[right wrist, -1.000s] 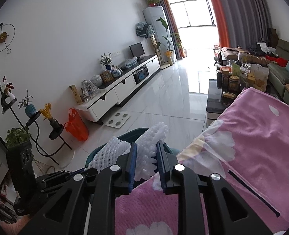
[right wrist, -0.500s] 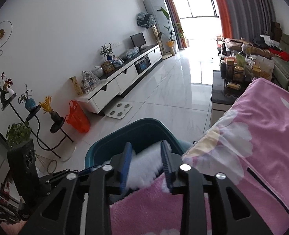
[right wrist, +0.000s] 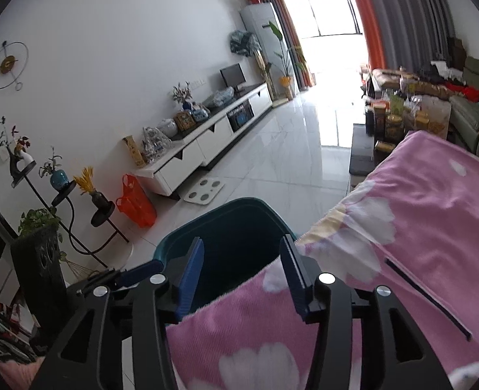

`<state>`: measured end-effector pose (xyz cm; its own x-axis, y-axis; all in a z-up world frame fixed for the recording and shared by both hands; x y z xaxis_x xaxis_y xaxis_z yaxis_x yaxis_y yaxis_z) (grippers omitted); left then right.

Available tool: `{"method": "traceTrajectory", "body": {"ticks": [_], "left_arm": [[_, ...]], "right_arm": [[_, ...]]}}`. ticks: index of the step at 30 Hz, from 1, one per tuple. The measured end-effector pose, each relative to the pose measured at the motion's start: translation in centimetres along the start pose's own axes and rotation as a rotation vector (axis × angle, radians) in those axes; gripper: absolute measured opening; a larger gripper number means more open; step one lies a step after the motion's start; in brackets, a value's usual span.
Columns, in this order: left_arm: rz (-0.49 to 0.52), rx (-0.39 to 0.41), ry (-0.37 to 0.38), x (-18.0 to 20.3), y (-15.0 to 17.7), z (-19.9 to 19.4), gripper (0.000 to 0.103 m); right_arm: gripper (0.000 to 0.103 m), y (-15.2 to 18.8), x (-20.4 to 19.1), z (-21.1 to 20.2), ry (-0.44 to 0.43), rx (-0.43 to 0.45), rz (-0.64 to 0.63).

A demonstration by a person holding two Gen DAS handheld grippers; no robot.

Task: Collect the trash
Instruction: 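Open both grippers to drop the foam nets into the bin, then grasp the white paper cup with the left gripper while the right gripper grasps a gold wrapper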

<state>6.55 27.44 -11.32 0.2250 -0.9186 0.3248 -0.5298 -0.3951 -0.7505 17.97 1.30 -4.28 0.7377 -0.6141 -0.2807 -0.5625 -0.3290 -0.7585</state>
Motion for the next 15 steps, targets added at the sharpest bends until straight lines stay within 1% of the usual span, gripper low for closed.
{"method": "traceTrajectory", "body": {"ticks": [3,6,7,10,11,13,15], "left_arm": [[0.043,0.023,0.061,2.8,-0.4,-1.0,0.048],[0.092,0.03,0.141,6.0,-0.7,-1.7,0.05],[0.109,0.025,0.182,7.4,-0.6,-1.8,0.051],[0.145,0.001,0.273,10.8,0.1,-1.8,0.056],[0.168,-0.015,0.313,12.4,0.4,-1.6,0.057],[0.191,-0.036,0.353,14.3,1.7,-1.4,0.06],[0.206,-0.077,0.401,16.6,2.8,-0.6,0.061]], "right_arm": [[0.053,0.4,0.0,-2.7,0.011,0.041,-0.022],[0.054,1.1,0.9,-5.8,0.036,0.076,-0.025],[0.054,1.6,1.6,-7.1,0.052,0.088,-0.015],[0.055,2.6,3.5,-9.9,0.092,0.112,0.016],[0.056,3.3,4.6,-11.4,0.121,0.123,0.038],[0.058,4.3,6.2,-13.4,0.167,0.14,0.07],[0.059,5.4,7.7,-15.2,0.21,0.155,0.097]]}}
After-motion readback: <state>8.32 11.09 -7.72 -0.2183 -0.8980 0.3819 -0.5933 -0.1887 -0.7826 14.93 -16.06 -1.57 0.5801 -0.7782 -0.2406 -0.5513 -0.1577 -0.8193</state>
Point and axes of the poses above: each gripper's, at about its wrist camera, not at the fingertips, and z roughly the way its jaws point, x to its right, y to its underside, the point moved 6 cm from there along z, roughly the way its jaws point, and after that the axes turned 3 degrees about -z, right-handed, at the moved point
